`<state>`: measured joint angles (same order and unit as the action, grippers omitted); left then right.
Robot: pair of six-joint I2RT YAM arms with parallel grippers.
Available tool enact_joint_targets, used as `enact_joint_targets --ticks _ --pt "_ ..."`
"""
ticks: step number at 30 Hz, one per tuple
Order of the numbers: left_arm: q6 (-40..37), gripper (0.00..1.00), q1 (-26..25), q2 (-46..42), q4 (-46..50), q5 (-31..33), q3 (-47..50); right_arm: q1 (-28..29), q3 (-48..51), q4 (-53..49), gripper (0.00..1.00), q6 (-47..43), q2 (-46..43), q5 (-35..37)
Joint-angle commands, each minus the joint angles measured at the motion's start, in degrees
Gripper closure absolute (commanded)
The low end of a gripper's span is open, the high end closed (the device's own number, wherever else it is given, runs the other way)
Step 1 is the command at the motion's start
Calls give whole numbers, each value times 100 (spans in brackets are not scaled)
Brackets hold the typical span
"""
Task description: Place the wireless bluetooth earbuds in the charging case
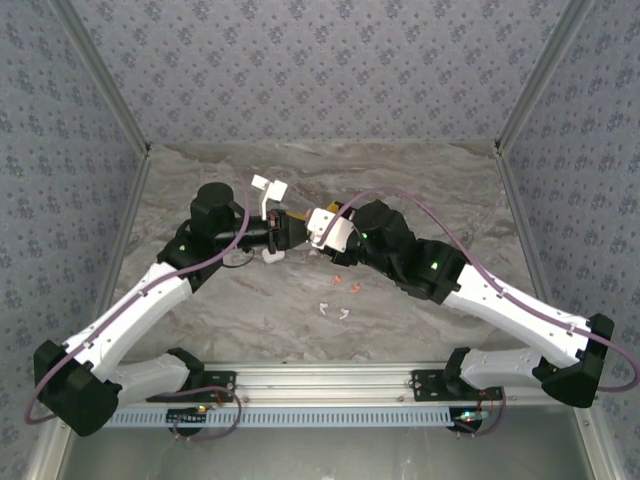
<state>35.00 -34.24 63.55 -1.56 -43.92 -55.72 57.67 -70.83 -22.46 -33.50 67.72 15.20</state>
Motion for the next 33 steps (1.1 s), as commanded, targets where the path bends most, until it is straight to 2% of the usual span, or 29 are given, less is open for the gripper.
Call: enact_joint_targets --ticks 1,8,11,17,19,26,33 --pt "-129 80 -57 -8 -133 -128 -254 13 -250 -18 47 91 57 -161" --pt "-415 87 -58 -238 -77 302 -134 -331 -341 -590 15 811 -120 -779" --pt "-689 92 -65 -407 -143 574 -15 -729 -187 -612 0 1284 -449 -1453" --pt "-1249 99 -71 -799 -1025 876 525 -1874 523 28 0 2482 -1194 -3670" --pt "-1482 99 -104 -924 -1351 873 706 -2119 772 433 0 2937 -1374 -4077" --pt "-2484 100 -417 -1084 -1186 820 734 -2199 1009 1126 0 3650 -1274 -4575" --pt "-2758 100 -612 -1081 -1083 806 674 -2057 907 1459 0 3617 -1109 -4541"
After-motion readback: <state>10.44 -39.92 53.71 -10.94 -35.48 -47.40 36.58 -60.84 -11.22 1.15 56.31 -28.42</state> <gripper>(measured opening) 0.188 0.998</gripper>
